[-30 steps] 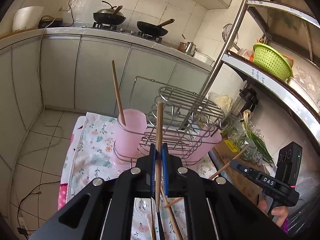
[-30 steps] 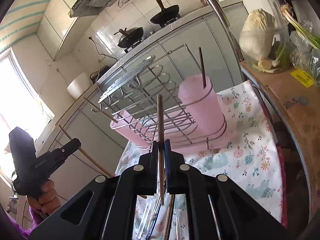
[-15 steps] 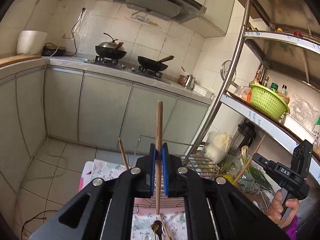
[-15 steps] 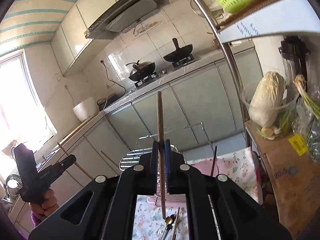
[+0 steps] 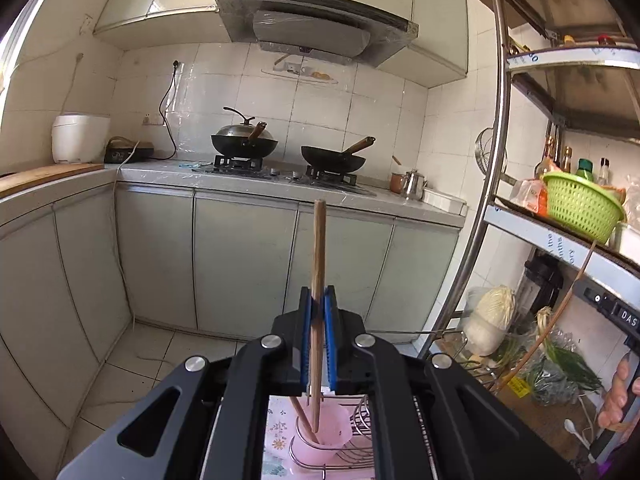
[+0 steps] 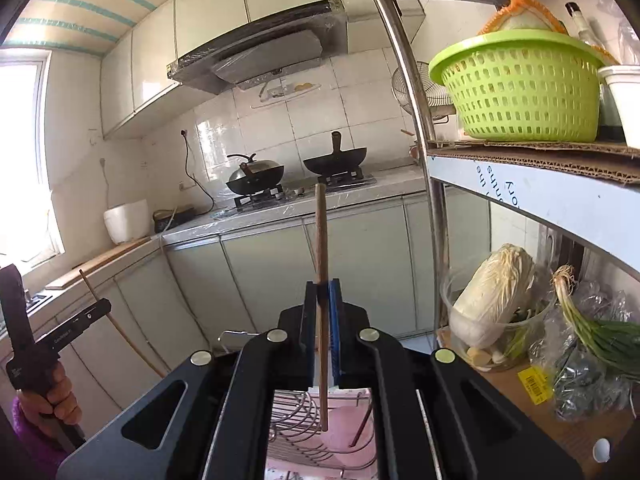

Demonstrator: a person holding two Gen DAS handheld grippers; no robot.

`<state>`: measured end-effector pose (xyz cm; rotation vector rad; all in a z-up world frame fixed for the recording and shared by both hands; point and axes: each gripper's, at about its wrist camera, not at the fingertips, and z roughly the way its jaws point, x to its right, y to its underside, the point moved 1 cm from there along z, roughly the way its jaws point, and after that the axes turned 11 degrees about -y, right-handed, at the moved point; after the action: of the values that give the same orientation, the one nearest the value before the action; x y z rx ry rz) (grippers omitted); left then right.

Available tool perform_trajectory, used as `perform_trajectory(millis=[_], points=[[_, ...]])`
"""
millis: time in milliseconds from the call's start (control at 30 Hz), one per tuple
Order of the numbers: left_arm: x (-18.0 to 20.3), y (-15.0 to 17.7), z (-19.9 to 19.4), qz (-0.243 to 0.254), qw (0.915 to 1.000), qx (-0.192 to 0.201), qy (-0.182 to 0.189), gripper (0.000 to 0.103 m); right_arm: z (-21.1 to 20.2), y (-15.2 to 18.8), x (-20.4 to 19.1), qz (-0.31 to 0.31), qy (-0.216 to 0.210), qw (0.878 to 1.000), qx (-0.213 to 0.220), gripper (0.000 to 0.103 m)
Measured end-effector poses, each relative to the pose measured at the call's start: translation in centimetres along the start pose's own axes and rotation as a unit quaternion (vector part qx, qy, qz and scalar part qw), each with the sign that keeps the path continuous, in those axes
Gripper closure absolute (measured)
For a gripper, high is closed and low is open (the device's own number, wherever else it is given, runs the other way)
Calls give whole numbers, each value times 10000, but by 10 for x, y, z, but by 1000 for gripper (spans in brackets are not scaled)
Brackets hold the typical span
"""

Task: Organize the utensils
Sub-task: 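Lift both chopsticks and carry them above the pink cup, then drop the chopsticks into the pink cup by opening both tools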

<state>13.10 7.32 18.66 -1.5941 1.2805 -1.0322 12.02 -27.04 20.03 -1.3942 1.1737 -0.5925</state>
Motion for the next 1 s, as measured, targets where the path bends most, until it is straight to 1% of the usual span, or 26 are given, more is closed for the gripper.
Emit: perform_trajectory(millis=[100, 267, 533, 667, 867, 933, 1000], points=[[1, 17, 19, 57, 9996, -259, -32, 97, 12, 9, 6, -36, 136, 9998, -134, 97], [-3, 44, 43, 60, 9976, -693, -30, 97, 31, 33, 23, 200, 228, 9984, -467, 97], [-20, 74, 80, -310, 9899, -1378, 78, 97, 51, 79, 50, 795, 221, 9910, -1057, 97], [-18, 83, 90, -349, 9876, -1529, 77, 97, 57, 98, 57, 983, 225, 9873, -1231, 97], [-14, 88, 89, -291, 9897, -1403, 45, 96, 61, 113, 57, 1049, 263, 9841, -1409, 97], [-14, 87, 87, -279, 9901, -1374, 58, 92, 62, 117, 57, 1083, 234, 9831, -1457, 96], [-15, 87, 83, -296, 9906, -1335, 49, 75, 62, 119, 58, 1149, 224, 9816, -1511, 96]])
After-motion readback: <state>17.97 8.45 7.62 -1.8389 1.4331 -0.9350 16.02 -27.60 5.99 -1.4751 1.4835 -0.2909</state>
